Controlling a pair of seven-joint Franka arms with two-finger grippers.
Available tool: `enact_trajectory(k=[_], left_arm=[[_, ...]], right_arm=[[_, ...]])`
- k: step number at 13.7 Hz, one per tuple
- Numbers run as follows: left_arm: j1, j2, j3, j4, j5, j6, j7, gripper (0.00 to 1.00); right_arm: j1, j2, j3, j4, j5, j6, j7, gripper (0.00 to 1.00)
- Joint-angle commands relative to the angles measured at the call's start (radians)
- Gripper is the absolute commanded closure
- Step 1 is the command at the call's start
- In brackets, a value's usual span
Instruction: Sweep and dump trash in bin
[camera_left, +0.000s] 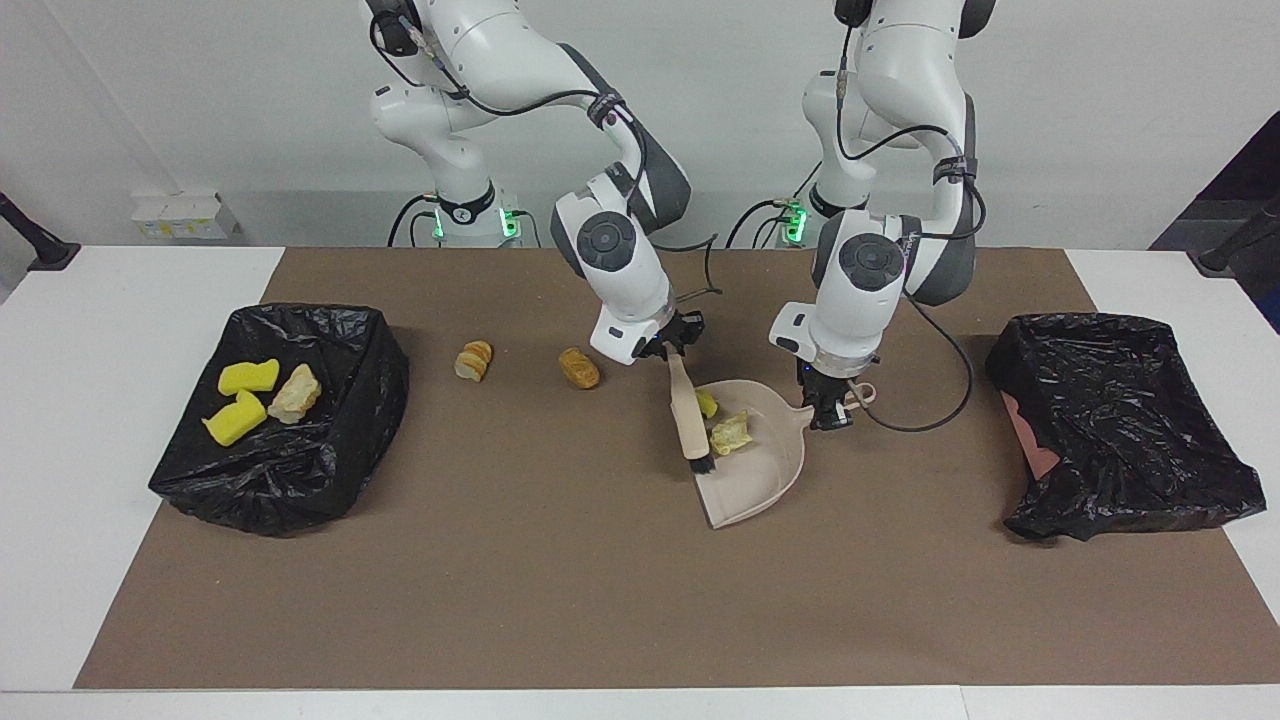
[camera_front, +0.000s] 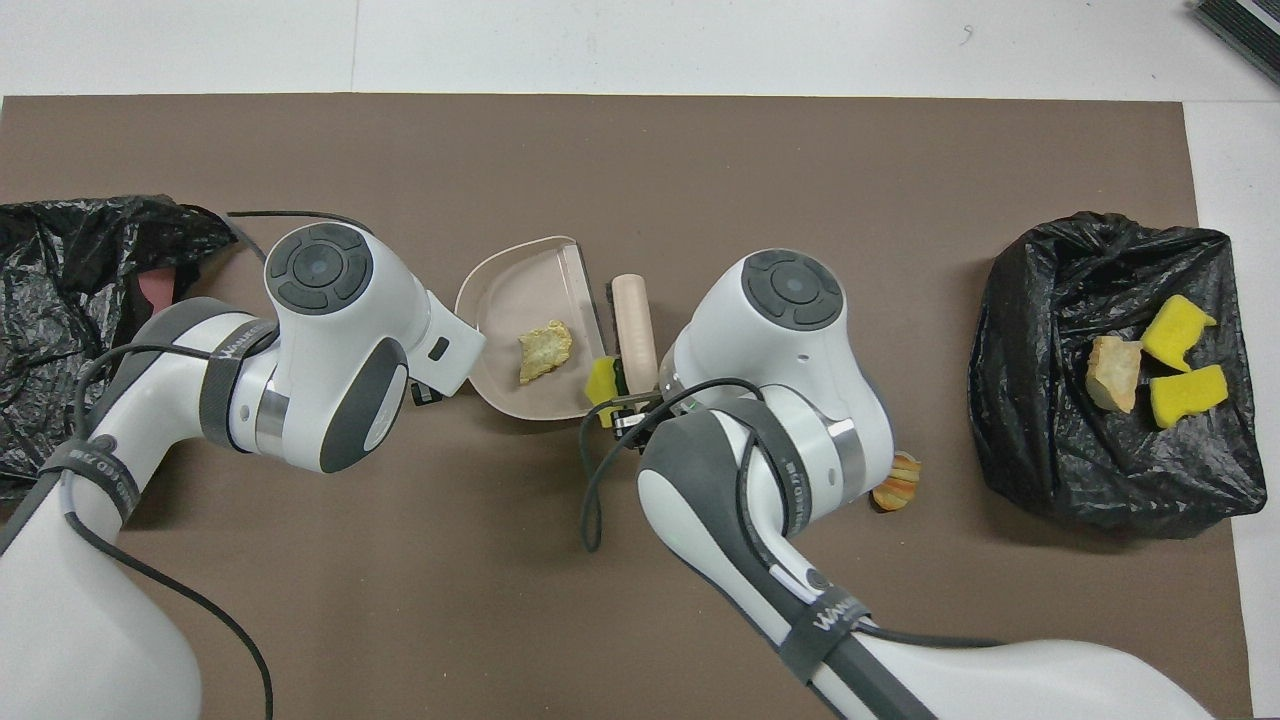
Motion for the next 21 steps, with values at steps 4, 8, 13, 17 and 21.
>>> enact_trajectory(k=[4,8,13,17,21], left_arm=[[-0.005,-0.026,0.007,-0.048,0.021,0.041,-0.010,1.00],[-0.005,-0.026,0.007,-0.048,0.021,0.047,-0.010,1.00],[-0.005,-0.026,0.007,-0.048,0.021,0.047,-0.010,1.00],[-0.008,-0.032,0.007,-0.063,0.021,0.058,-0.010,1.00],[-0.016,-0.033,0.007,-0.068,0.021,0.057,-0.010,1.00]], right_arm=[[-0.130,-0.132,0.009,-0.076,-0.173,-0.231,0.093,1.00],[-0.243,-0.238,0.012,-0.273,-0.176,-0.232,0.120,1.00],[-0.352,-0.309,0.009,-0.401,-0.200,-0.210,0.125,1.00],[-0.371,-0.394,0.011,-0.448,-0.230,-0.245,0.157,1.00],[-0.391,-0.560,0.014,-0.694,-0.217,-0.115,0.162,1.00]])
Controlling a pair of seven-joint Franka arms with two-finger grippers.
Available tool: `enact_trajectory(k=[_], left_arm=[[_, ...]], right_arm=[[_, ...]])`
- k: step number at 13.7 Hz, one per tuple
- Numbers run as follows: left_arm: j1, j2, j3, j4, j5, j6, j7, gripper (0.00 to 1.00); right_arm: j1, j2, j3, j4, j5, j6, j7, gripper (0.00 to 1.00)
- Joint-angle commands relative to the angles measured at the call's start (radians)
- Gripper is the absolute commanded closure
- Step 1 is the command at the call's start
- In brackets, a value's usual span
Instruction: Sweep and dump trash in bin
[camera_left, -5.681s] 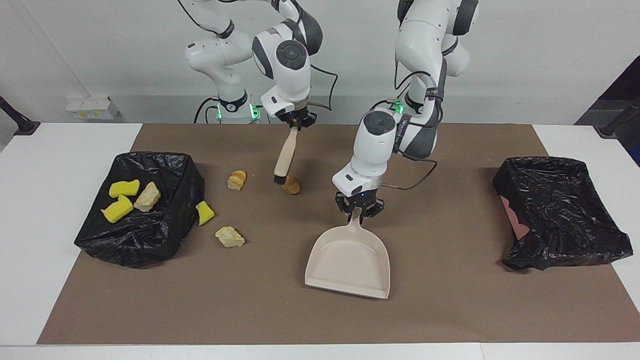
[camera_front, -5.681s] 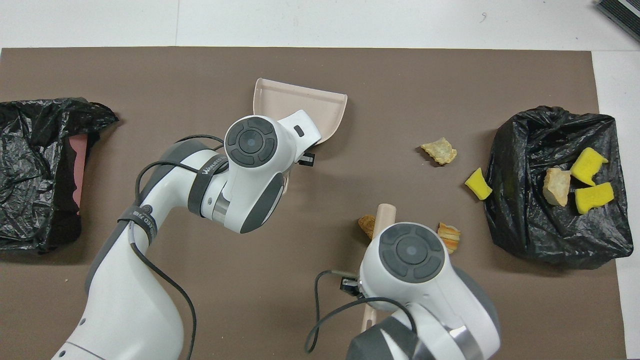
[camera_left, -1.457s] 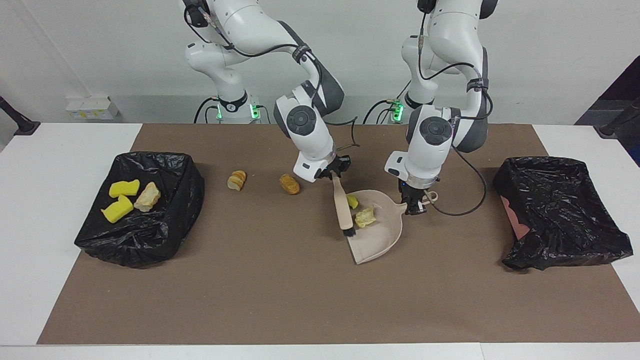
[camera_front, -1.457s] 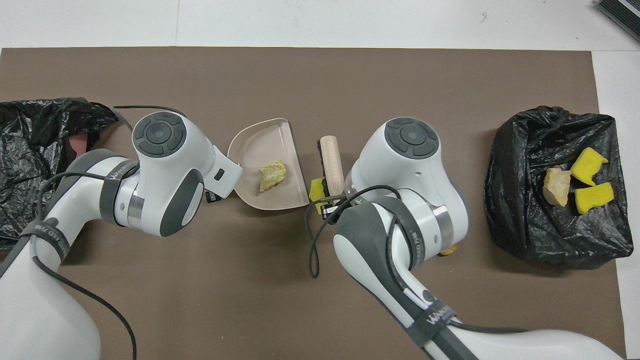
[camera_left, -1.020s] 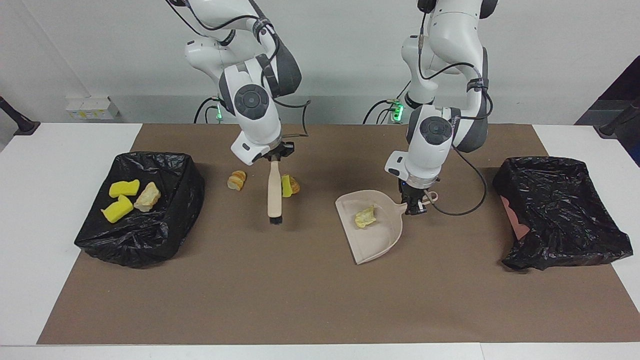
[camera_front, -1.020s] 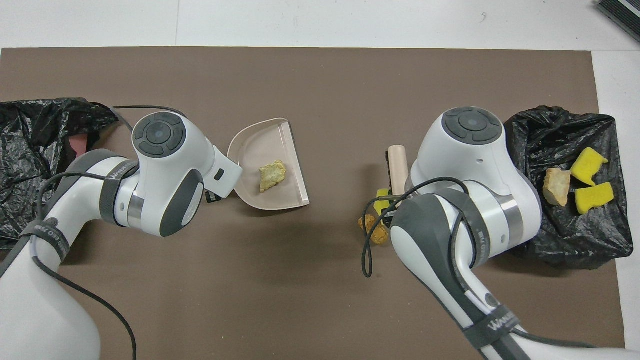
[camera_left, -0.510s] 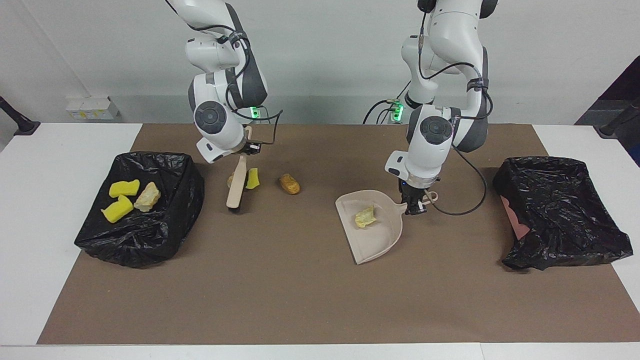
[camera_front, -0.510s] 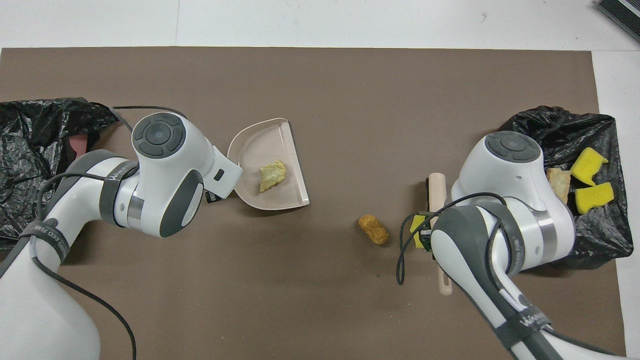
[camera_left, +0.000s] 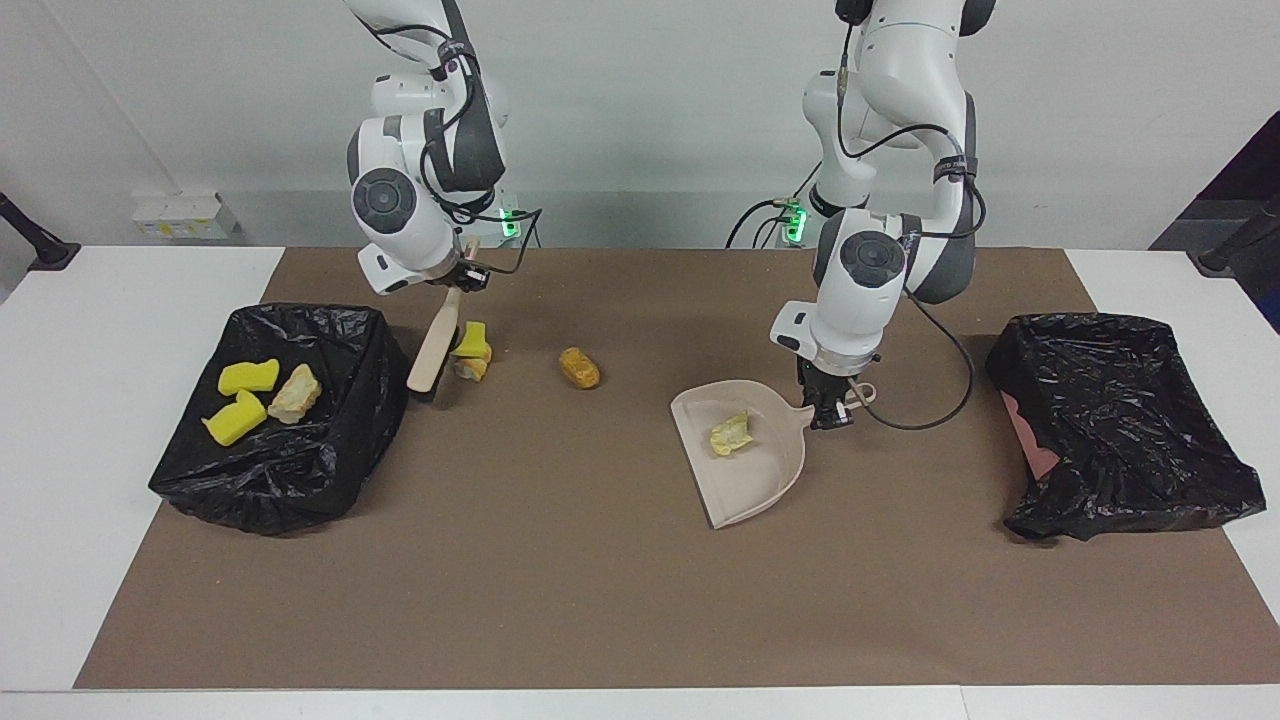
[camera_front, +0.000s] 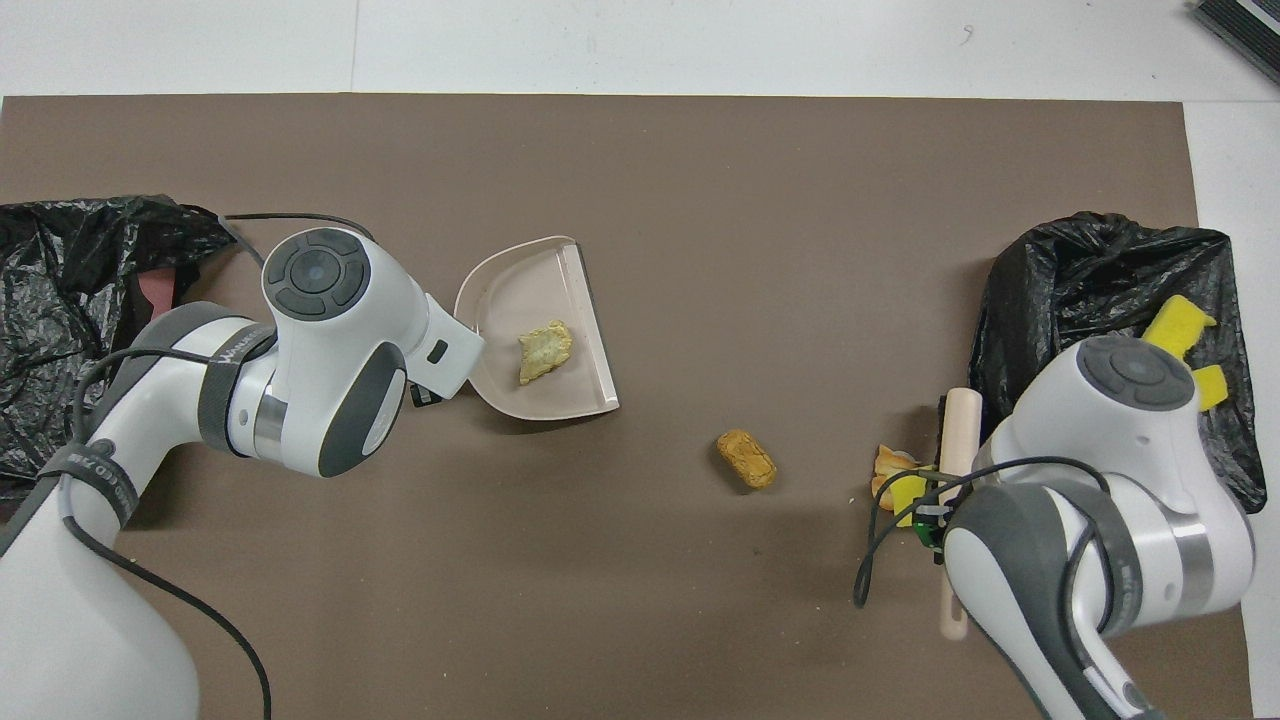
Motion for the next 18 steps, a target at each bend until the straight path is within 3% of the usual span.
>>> enact_trajectory(k=[1,5,8,11,18], left_arm=[[-0.014,-0.026,0.006,-0.052,0.020,0.037,-0.010,1.00],[-0.017,-0.029,0.008,-0.046,0.020,0.014,-0.008,1.00],[-0.017,-0.042,0.008,-0.046,0.020,-0.018,-0.004,1.00],[-0.019,-0.050,0.005,-0.051,0.020,-0.039,0.000,1.00],[-0.054,-0.064,0.005,-0.060,0.020,-0.072,-0.010,1.00]], right_arm=[[-0.022,-0.136,0.016,-0.163,0.009,0.074,0.017,1.00],[0.007,-0.064,0.020,-0.174,0.061,0.199,0.062,1.00],[0.108,0.009,0.019,-0.144,0.131,0.288,0.107,1.00],[0.189,0.059,0.019,-0.070,0.210,0.310,0.209,1.00],[0.260,0.288,0.022,0.169,0.285,0.402,0.331,1.00]])
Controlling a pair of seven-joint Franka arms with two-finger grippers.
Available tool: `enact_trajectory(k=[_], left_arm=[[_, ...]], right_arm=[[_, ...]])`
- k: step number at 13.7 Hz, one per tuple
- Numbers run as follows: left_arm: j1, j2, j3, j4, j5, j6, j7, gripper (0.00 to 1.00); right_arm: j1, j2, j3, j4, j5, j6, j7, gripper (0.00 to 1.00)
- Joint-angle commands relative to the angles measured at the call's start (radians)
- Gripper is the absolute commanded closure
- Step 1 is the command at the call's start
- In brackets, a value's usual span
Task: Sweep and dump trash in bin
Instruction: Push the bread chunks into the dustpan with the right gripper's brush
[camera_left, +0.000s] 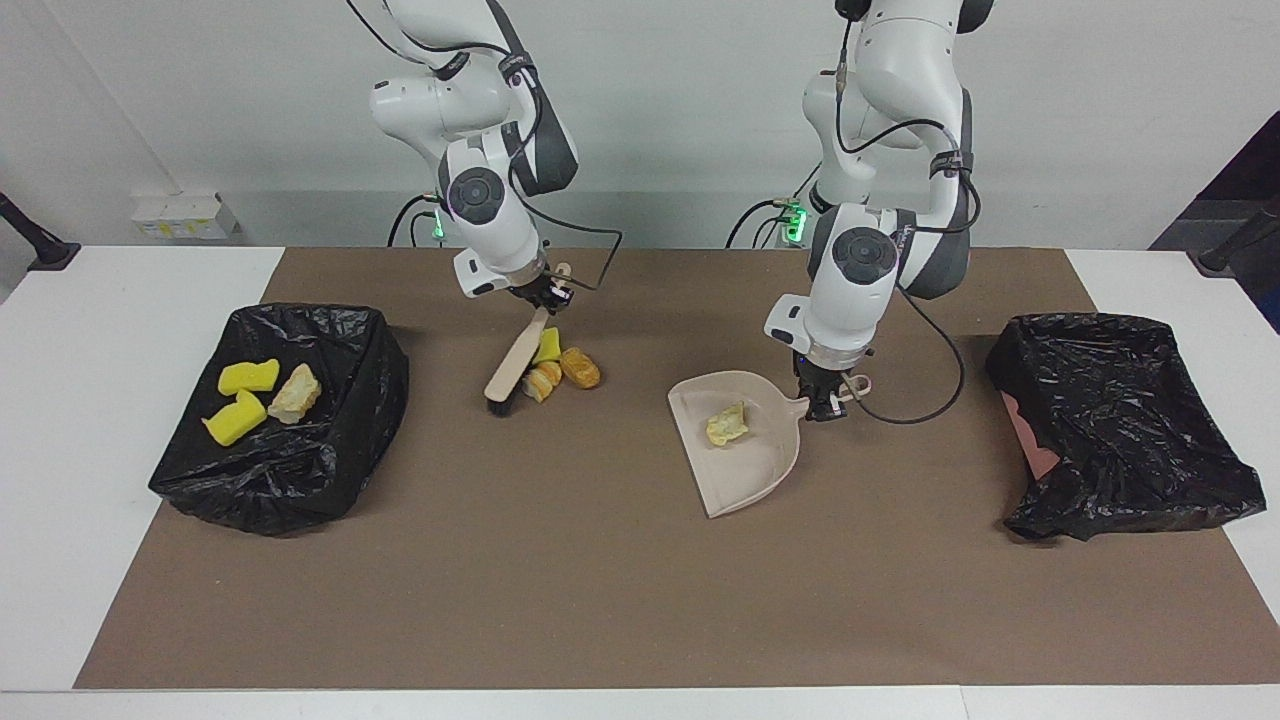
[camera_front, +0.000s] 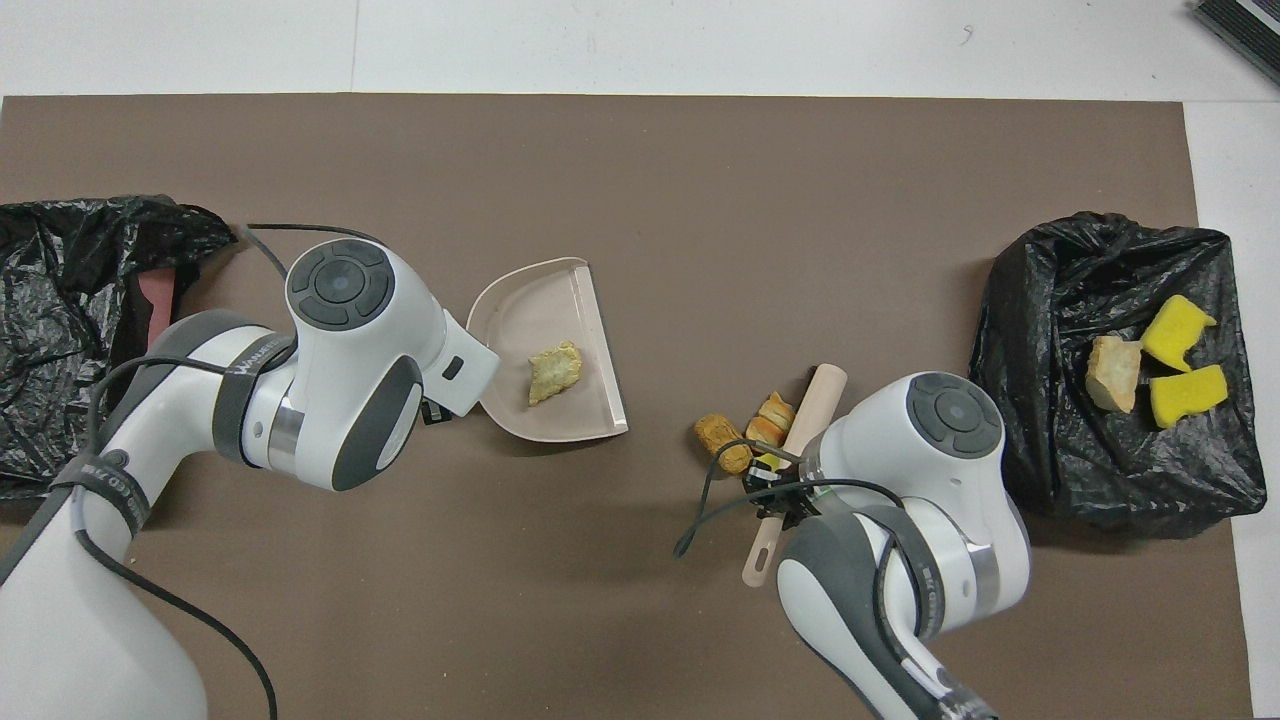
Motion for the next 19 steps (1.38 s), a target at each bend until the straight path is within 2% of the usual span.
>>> enact_trajectory(k=[1,4,6,9,11,16,19], left_arm=[[-0.020,-0.043,0.007,-0.048,0.019,-0.016,-0.008,1.00],[-0.020,-0.043,0.007,-0.052,0.019,-0.007,-0.008,1.00],[-0.020,-0.047,0.009,-0.057,0.019,-0.004,-0.008,1.00],[-0.020,-0.049,0.007,-0.063,0.019,0.000,-0.008,1.00],[-0.020,-0.052,0.007,-0.074,0.019,0.005,-0.010,1.00],[-0.020,-0.058,0.007,-0.082,0.019,0.016,-0.011,1.00],[-0.020,-0.058,0.007,-0.085,0.019,0.017,-0.011,1.00]], right_arm=[[0.008,0.139,0.004,0.160,0.025,0.011,0.043,1.00],[0.013,0.225,0.004,0.297,0.024,0.011,0.056,1.00],[0.027,0.268,0.011,0.340,0.021,0.028,0.043,1.00],[0.108,0.320,0.016,0.390,0.024,0.066,-0.030,1.00],[0.116,0.366,0.048,0.470,0.057,0.053,-0.087,1.00],[0.105,0.363,0.059,0.501,0.076,0.008,-0.331,1.00],[0.068,0.299,0.054,0.499,0.065,-0.111,-0.371,1.00]])
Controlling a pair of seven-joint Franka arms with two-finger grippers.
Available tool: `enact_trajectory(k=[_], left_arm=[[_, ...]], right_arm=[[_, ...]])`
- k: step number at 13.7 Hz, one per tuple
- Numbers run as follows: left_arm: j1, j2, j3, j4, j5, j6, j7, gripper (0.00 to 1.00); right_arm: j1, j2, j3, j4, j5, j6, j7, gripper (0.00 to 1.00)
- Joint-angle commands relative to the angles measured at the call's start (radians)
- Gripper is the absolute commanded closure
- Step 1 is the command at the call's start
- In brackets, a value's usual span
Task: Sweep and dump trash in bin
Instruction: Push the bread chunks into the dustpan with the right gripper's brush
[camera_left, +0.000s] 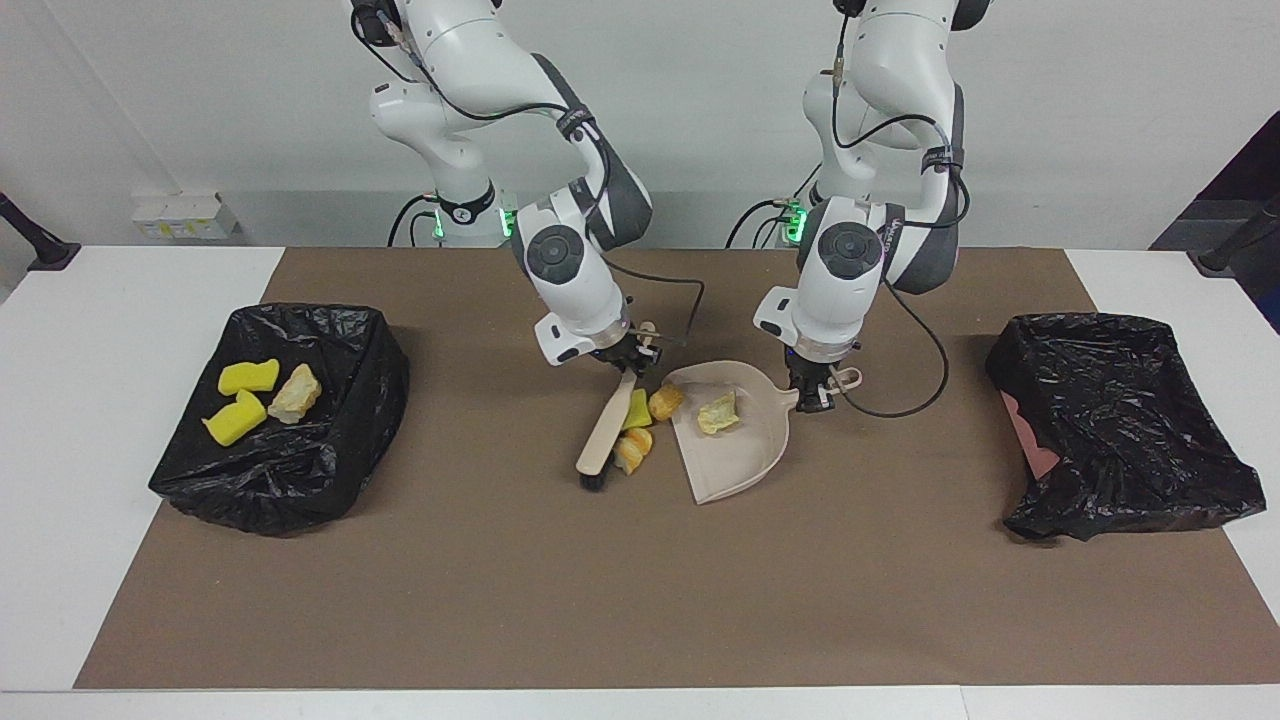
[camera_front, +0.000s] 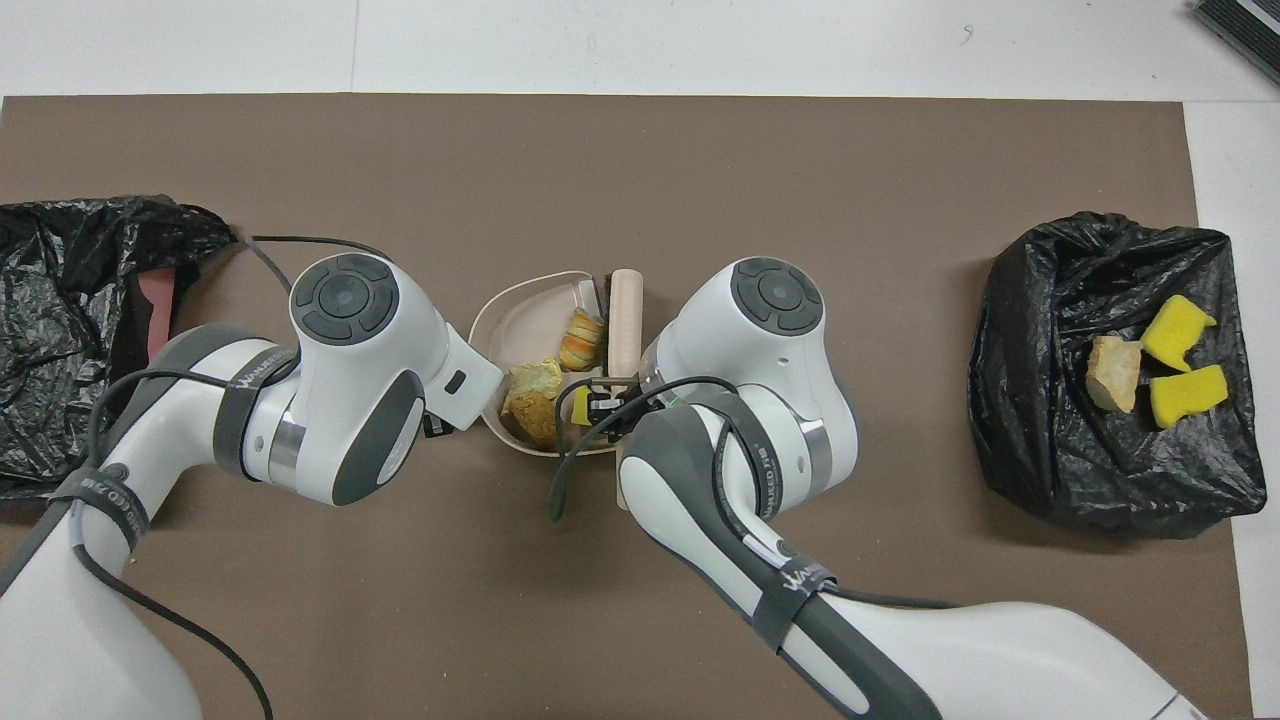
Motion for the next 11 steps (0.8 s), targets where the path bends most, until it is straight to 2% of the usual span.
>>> enact_trajectory(k=[1,3,5,8,11], left_arm=[[-0.015,-0.034,0.009,-0.052,0.019,0.024,-0.012,1.00],[-0.015,-0.034,0.009,-0.052,0.019,0.030,-0.011,1.00],[-0.015,-0.034,0.009,-0.052,0.019,0.030,-0.012,1.00],[-0.015,-0.034,0.009,-0.054,0.019,0.030,-0.012,1.00],[-0.015,-0.034,0.009,-0.054,0.019,0.032,-0.012,1.00]], right_arm=[[-0.048,-0.069,0.004,0.008,0.015,-0.113,-0.040,1.00],[-0.079,-0.108,-0.001,0.002,-0.007,-0.176,-0.042,1.00],[-0.096,-0.127,0.000,-0.018,-0.091,-0.225,-0.040,1.00],[-0.093,-0.170,0.002,-0.104,-0.114,-0.181,-0.039,1.00],[-0.068,-0.158,0.007,-0.109,-0.113,-0.072,-0.023,1.00]])
